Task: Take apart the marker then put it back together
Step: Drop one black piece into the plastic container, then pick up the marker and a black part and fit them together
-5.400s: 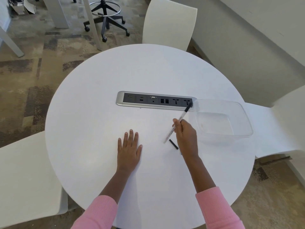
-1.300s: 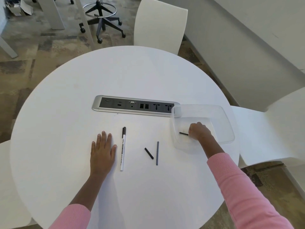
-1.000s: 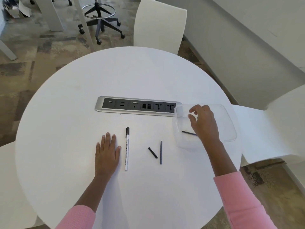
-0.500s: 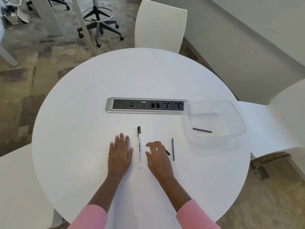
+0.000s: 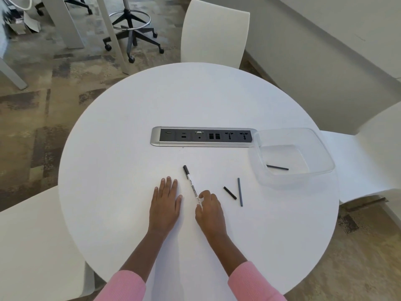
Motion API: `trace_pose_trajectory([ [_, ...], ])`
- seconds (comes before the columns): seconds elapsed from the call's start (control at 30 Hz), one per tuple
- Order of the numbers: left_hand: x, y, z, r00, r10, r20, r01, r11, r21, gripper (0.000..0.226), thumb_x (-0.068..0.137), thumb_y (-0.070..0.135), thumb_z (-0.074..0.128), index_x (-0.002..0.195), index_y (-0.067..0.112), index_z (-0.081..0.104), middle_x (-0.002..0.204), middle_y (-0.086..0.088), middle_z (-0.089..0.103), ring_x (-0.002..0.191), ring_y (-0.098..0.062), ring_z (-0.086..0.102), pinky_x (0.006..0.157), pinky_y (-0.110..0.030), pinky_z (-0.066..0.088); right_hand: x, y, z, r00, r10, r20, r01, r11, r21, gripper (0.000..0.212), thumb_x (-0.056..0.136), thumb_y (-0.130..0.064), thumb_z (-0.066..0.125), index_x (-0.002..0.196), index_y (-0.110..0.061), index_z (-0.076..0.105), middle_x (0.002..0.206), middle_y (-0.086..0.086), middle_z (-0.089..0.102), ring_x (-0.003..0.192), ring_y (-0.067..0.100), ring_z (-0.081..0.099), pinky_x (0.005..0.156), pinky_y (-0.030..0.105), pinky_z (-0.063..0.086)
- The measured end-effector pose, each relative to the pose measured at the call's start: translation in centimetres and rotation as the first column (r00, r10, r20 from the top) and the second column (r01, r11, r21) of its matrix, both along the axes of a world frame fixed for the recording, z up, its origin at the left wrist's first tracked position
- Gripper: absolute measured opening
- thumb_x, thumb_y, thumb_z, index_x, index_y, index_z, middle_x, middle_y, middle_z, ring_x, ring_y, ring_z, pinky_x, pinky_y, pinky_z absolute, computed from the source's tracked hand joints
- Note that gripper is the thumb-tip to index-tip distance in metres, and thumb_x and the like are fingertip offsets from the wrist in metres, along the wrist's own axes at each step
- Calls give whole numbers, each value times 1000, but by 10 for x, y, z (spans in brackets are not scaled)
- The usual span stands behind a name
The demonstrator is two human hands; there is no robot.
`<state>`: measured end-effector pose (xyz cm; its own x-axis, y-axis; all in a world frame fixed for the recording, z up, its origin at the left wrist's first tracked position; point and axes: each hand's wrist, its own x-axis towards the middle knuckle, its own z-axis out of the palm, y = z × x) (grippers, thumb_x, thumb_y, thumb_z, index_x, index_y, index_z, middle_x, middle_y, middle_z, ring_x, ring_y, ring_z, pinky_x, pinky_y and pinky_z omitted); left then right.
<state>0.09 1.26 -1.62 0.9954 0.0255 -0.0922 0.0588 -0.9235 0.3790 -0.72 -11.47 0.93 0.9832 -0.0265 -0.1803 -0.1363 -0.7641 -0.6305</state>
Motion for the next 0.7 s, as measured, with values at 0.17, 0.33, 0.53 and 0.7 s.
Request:
trace_pose_trajectory([
  [0.17, 7, -5, 7, 997, 62, 38, -56, 988, -144, 44, 98, 23, 35, 139, 7, 35, 151, -10, 31, 143, -23, 15, 116, -32, 14, 7, -9, 10, 988, -144, -64, 155, 963, 222, 18, 85, -5, 49, 102, -8, 53, 97, 12, 60, 85, 22, 57, 74, 28, 43],
  [0.33, 17, -25, 27, 954, 288, -81, -272, 718, -641, 30, 95, 22, 46, 116, 5, 59, 121, -11, 62, 112, -23, 53, 94, -27, 39, 15, -24, 21, 981, -196, -5, 182, 900, 395, 14, 86, -6, 51, 96, -11, 59, 91, 2, 59, 68, 2, 51, 58, 4, 41],
  [0.53, 27, -43, 43, 914, 97, -394, -406, 187, -895, 20, 94, 18, 49, 104, 8, 63, 85, -4, 65, 76, -16, 62, 60, -18, 54, 14, -43, 25, 995, -93, 34, 72, 913, 402, 14, 85, -4, 54, 94, -13, 61, 92, -4, 61, 75, 1, 52, 63, 3, 40],
  [0.7, 29, -50, 41, 888, 95, -450, -455, 35, -890, 16, 90, 6, 53, 100, -2, 63, 80, -6, 63, 62, -9, 63, 57, -16, 54, 16, -58, 25, 998, -48, 49, 27, 934, 357, 12, 85, -5, 55, 91, -13, 62, 92, -1, 63, 77, 9, 55, 61, 4, 40],
])
